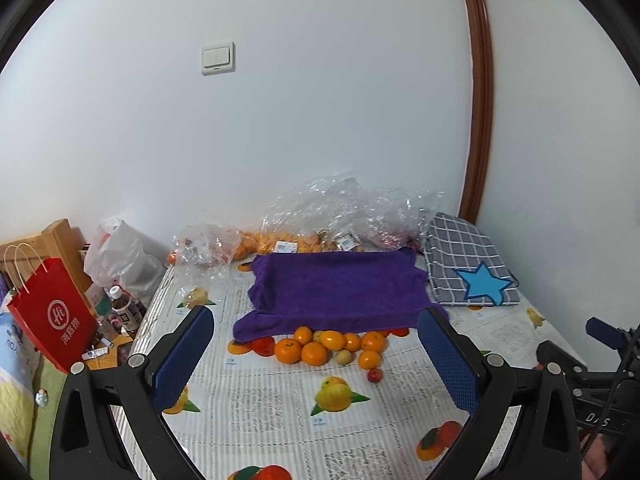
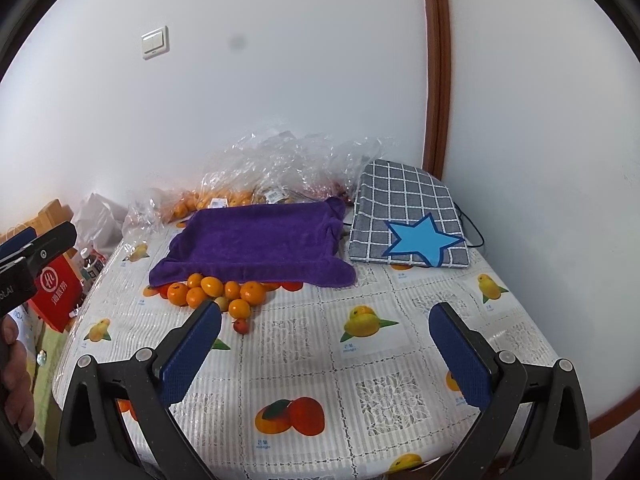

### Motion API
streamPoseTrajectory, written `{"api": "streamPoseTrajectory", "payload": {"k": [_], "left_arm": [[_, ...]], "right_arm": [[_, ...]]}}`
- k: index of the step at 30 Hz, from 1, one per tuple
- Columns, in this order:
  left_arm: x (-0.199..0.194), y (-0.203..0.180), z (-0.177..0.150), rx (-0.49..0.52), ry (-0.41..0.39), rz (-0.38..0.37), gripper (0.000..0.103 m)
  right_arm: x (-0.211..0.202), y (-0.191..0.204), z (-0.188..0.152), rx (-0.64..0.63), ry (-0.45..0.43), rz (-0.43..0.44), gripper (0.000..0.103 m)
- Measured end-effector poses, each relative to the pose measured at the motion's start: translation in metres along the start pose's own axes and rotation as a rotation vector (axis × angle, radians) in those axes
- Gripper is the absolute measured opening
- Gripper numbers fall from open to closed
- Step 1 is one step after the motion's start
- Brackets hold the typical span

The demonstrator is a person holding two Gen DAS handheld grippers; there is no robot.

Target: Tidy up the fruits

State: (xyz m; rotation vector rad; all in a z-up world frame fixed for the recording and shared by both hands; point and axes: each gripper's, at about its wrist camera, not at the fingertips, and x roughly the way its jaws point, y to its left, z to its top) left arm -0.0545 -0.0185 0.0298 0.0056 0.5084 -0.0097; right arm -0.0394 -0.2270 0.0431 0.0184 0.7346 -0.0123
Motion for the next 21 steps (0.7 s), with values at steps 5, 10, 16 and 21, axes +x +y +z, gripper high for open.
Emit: {"api": "streamPoseTrajectory", "payload": {"k": [5,10,16,21], "left_arm": [[-0.007,-0.006,-0.002,0.017,-0.009,0.002,0.103],[-0.010,-0.007,-0.003,0.012,-0.013,-0.003,0.103],[-0.013,-0.004,-0.003,-0.001,-0.017,0.003,0.103],[-0.017,-0.001,-0.002,-0.010,-0.025,0.004,0.103]], "right_arm": [[-0.008,-0.002,-0.002,0.003,-0.013,-0.005,0.103],[-0.015,-0.008,-0.004,0.019,-0.029,-0.005,0.103],[-0.020,-0.007,-0.004,0.014,-0.042,-0.007,0.103],[-0.021,-0.006,-0.004,0.010,-0.044,-0.006,0.103]]}}
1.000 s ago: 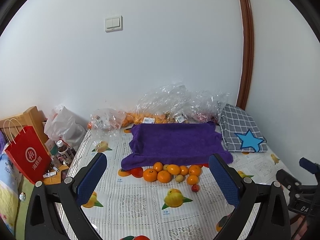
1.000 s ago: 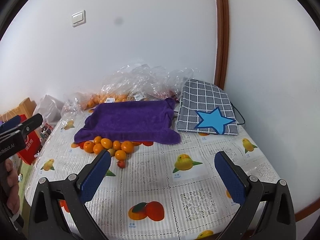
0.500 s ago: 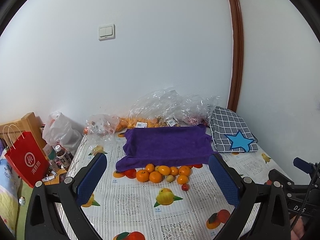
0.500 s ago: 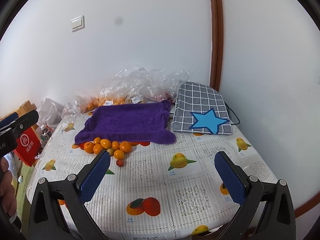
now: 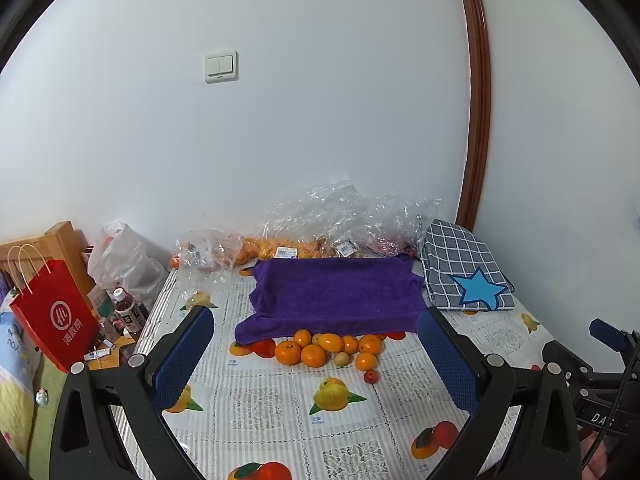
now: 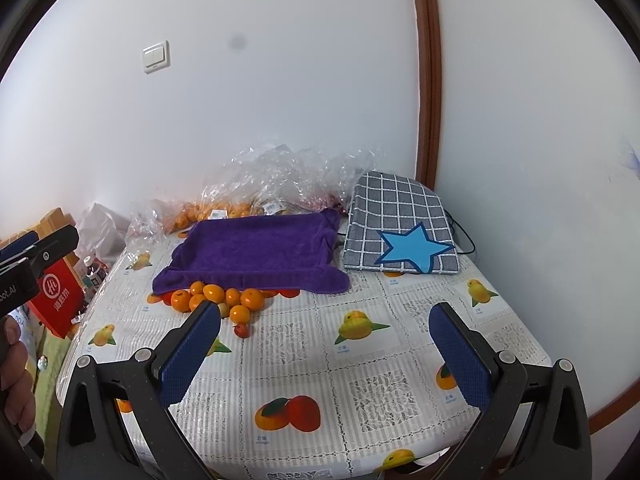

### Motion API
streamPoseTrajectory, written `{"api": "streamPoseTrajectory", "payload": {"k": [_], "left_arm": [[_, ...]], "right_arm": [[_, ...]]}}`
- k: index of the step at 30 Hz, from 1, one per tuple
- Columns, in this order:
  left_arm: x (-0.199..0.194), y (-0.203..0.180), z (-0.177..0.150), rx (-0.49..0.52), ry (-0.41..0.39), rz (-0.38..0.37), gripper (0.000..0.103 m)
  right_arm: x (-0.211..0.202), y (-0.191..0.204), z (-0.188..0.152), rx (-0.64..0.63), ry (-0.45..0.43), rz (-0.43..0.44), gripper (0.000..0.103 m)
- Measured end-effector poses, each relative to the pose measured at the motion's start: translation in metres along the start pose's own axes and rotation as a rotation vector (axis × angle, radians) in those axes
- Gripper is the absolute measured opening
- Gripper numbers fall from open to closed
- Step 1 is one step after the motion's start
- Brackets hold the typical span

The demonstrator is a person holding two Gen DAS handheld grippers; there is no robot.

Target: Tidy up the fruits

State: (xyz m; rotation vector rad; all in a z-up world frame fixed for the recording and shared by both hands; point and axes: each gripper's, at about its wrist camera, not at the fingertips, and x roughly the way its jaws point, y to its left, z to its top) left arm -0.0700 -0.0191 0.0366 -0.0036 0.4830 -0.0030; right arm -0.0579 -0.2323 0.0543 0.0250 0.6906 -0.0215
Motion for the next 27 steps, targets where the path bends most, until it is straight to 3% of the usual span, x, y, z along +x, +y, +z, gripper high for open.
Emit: {"api": "streamPoseTrajectory", "payload": {"k": [18,27], "left_arm": [[0.000,0.004,-0.003,-0.012,0.000,0.003,0.103],[0.020,0.007,-0.010,-0.025,0.027,-0.001,0.103]], "right_arm": [[-0.002,0.007,-0.002,-0.030,-0.007,-0.003,0.103],[0.013,0.014,-0.007,-0.052,0.013,0.010,0.103]]}}
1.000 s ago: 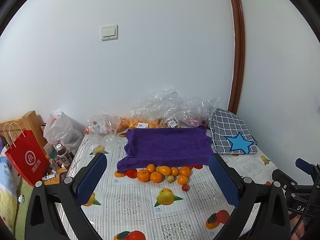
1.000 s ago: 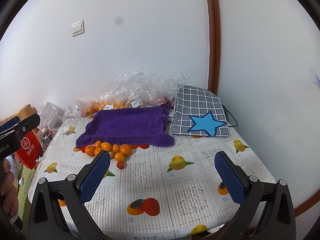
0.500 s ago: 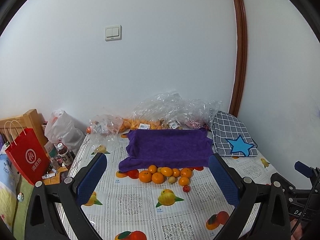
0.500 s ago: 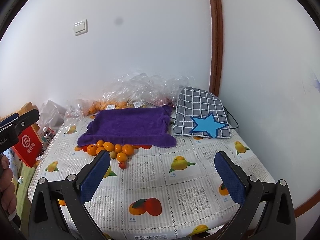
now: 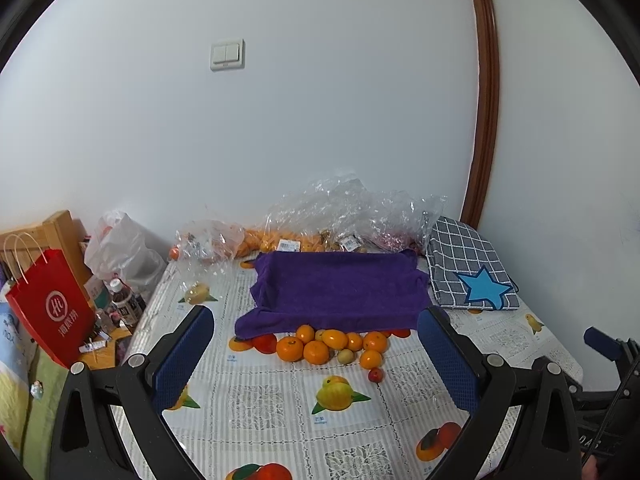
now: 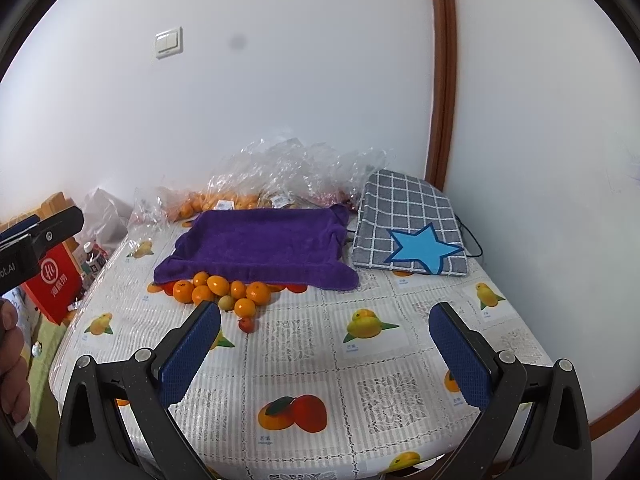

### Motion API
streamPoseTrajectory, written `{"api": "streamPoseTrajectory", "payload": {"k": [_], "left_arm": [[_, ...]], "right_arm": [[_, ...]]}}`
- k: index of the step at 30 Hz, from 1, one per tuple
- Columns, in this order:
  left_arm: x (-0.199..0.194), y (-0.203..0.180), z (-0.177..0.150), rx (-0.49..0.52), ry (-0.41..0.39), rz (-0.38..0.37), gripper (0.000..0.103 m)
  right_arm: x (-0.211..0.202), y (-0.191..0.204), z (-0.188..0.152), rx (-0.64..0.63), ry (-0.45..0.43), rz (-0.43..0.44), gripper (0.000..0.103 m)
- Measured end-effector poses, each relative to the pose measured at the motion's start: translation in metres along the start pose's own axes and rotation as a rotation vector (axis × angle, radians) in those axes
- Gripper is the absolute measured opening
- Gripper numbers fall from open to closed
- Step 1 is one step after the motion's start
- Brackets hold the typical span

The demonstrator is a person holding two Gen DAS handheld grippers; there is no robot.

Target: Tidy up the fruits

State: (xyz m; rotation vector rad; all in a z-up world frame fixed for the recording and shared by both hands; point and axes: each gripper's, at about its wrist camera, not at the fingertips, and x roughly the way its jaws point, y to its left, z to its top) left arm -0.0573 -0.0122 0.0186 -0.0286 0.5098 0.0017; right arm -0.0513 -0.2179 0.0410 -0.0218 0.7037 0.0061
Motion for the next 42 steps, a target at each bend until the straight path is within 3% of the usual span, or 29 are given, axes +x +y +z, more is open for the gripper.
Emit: {"api": "streamPoseTrajectory", "payload": {"k": [15,17,20,23,27,33,36,39,42], "left_arm": [[0.071,0.034,-0.022,-0.016,0.093,0.032,0.102],[0.085,0.046,-0.028,-0.016,0.117,0.058,0.092],[0.107,0.063,-0.037,-0.012,0.157,0.094,0.088],[0.128,0.081,-0.047,-0.039,0.204,0.085,0.082],[0.147,0.098,-0.059,-0.054,0.228,0.083,0.082],[0.173,0.109,-0.073,-0.058,0.262,0.023,0.082],[0.184,0.106,-0.078,-0.045,0.277,-0.006,0.082],[0.194,0.102,-0.082,-0.048,0.282,-0.046,0.082],[0.207,0.094,-0.085,-0.055,0.297,-0.079,0.082]], "right_arm": [[0.067,0.027,-0.014,-0.045,0.070,0.022,0.102],[0.081,0.033,-0.019,-0.058,0.081,0.017,0.100],[0.106,0.044,-0.028,-0.082,0.114,0.044,0.090],[0.133,0.060,-0.038,-0.110,0.152,0.083,0.077],[0.169,0.083,-0.053,-0.138,0.205,0.153,0.059],[0.209,0.096,-0.067,-0.101,0.244,0.195,0.038],[0.227,0.101,-0.069,-0.085,0.262,0.181,0.035],[0.239,0.102,-0.072,-0.076,0.283,0.158,0.025],[0.236,0.098,-0.071,-0.063,0.284,0.192,0.023]]}}
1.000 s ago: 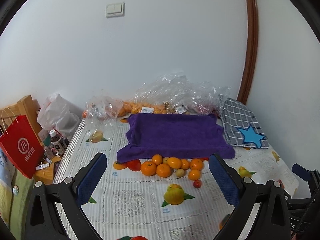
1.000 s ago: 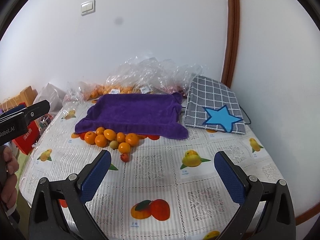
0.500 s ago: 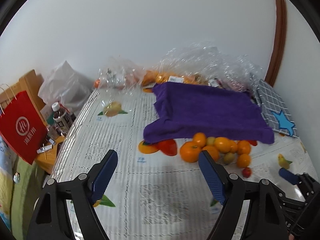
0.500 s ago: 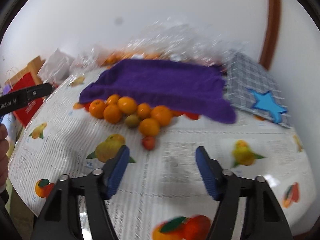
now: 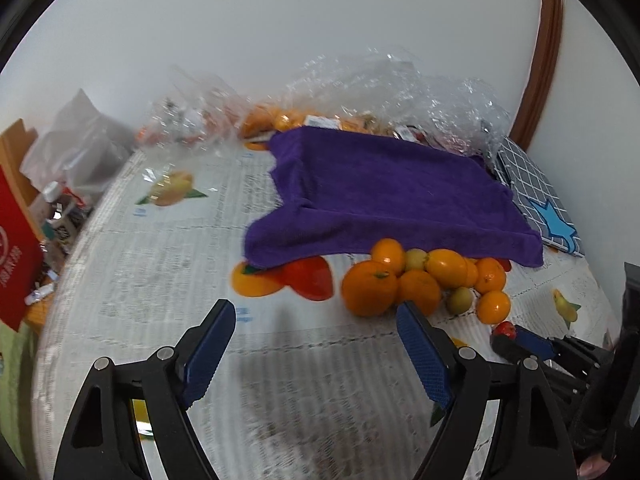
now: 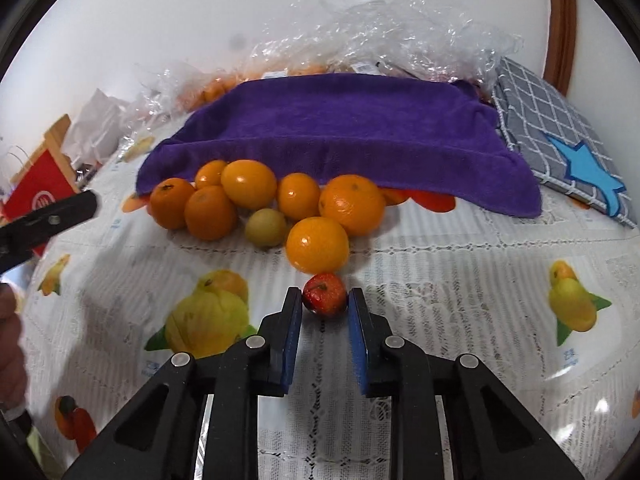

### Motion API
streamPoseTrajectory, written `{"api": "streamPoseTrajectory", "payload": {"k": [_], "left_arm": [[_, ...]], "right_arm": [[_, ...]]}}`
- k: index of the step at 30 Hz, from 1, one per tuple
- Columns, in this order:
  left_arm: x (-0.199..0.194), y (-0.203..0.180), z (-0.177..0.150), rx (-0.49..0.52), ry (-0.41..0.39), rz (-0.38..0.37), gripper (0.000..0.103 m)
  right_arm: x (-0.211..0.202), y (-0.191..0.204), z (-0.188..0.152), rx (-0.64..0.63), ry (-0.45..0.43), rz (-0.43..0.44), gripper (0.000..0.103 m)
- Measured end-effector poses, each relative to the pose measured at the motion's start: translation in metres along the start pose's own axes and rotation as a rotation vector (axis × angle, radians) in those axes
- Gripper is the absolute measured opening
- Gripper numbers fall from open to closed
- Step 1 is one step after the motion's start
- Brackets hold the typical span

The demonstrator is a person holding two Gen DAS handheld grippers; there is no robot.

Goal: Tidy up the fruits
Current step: 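Reach down and grasp the small red fruit with the right gripper, then grasp an orange beside the purple towel with the left gripper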

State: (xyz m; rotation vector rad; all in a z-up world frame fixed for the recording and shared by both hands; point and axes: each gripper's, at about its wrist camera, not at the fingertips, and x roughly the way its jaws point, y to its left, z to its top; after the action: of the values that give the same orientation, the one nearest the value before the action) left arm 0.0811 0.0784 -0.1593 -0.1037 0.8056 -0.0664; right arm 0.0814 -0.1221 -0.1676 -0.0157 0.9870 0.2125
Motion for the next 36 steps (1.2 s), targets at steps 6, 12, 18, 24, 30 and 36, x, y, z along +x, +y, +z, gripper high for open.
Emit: {"api": "streamPoseTrajectory", "payload": {"k": [6,12,18,24,30,36], "left_arm": [[0.027,-0.013,0.002,0.002,0.038,-0.022,0.082],[0.048,-0.016,0.003,-0.048,0.070,-0.076,0.058],[0.049,-0.016,0.003,-0.061,0.065,-0.132,0.038],[0.040,-0.012,0.008,-0.072,0.063,-0.098,0.037],[0.021,-0.010,0.025,-0.073,0.034,-0.079,0.023],[0.038,-0.010,0.021,-0.072,0.101,-0.069,0.028]], "right_arm": [[-0.012,-0.017,-0.006,-0.019,-0.032,-0.010,0.023],[-0.015,-0.048,-0.010,0.036,-0.036,-0.008,0.023],[-0.011,-0.058,-0.006,0.079,-0.040,0.054,0.023],[-0.014,-0.057,-0.007,0.071,-0.049,0.058,0.023],[-0.018,-0.055,0.000,0.021,-0.060,-0.007,0.023],[-0.024,-0.064,0.025,0.031,-0.085,0.014,0.023]]}}
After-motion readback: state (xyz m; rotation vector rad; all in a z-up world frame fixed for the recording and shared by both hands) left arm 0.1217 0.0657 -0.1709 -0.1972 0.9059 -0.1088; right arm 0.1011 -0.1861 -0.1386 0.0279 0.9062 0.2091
